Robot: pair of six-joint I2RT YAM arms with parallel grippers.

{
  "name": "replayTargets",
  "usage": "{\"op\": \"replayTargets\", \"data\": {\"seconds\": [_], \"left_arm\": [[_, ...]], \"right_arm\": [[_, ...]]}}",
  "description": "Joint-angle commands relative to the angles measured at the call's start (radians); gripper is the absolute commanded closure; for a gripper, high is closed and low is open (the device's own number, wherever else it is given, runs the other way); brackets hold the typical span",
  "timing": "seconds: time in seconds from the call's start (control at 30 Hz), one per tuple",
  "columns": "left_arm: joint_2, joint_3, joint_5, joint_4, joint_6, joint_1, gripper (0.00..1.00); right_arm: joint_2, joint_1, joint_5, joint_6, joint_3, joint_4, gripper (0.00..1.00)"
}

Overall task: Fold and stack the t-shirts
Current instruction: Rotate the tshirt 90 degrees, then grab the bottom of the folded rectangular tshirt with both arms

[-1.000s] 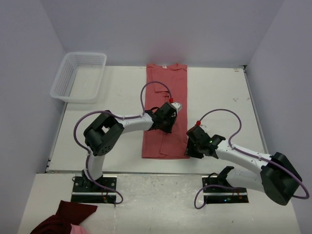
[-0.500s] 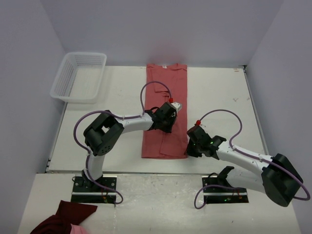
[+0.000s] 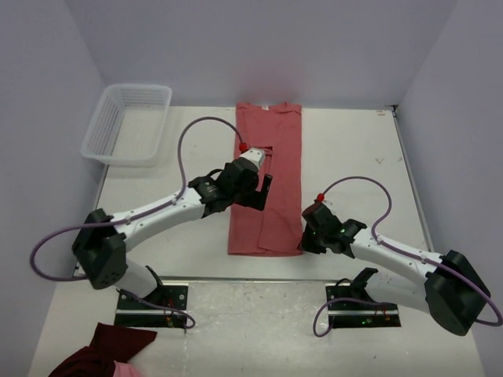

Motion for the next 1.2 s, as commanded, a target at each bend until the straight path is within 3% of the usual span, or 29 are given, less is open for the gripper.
{"op": "replayTargets", "data": {"seconds": [0.0, 0.07, 0.17, 0.2, 0.23, 0.3, 0.43, 0.57, 0.7, 1.17], "left_arm": [[-0.185, -0.096, -0.033, -0.069, -0.065, 0.007, 0.05], [-0.311, -0.202, -0.01, -0.066, -0.117, 0.007, 0.1], [-0.431, -0.331, 0.076, -0.059, -0.189, 0.008, 0.31], [-0.456, -0.399, 0.152, -0.045, -0.204, 0.008, 0.46], [-0.476, -0.437, 0.2, -0.02, -0.213, 0.008, 0.55], [-0.516, -0.513, 0.281, 0.032, -0.243, 0.008, 0.67], [-0.537, -0.599, 0.329, 0.098, -0.273, 0.008, 0.66], [-0.522, -0.667, 0.363, 0.155, -0.301, 0.011, 0.48], [-0.49, -0.687, 0.358, 0.172, -0.298, 0.016, 0.38], [-0.421, -0.736, 0.36, 0.244, -0.26, 0.082, 0.38]], "right_arm": [[-0.003, 0.008, 0.011, -0.01, 0.004, 0.0, 1.0], [-0.006, 0.008, 0.011, -0.011, 0.003, 0.001, 1.0], [-0.009, 0.008, 0.012, -0.018, 0.003, 0.0, 1.0], [-0.011, 0.008, 0.012, -0.018, 0.003, 0.003, 1.0], [-0.012, 0.01, 0.008, -0.021, 0.003, 0.006, 1.0], [-0.015, 0.011, 0.004, -0.021, 0.004, 0.009, 1.0], [-0.029, 0.014, 0.008, -0.022, 0.0, 0.003, 1.0], [-0.063, 0.013, 0.011, -0.019, -0.011, -0.011, 1.0], [-0.089, 0.014, 0.015, -0.018, -0.019, -0.025, 1.0], [-0.112, 0.015, 0.017, -0.022, -0.02, -0.037, 1.0]]}}
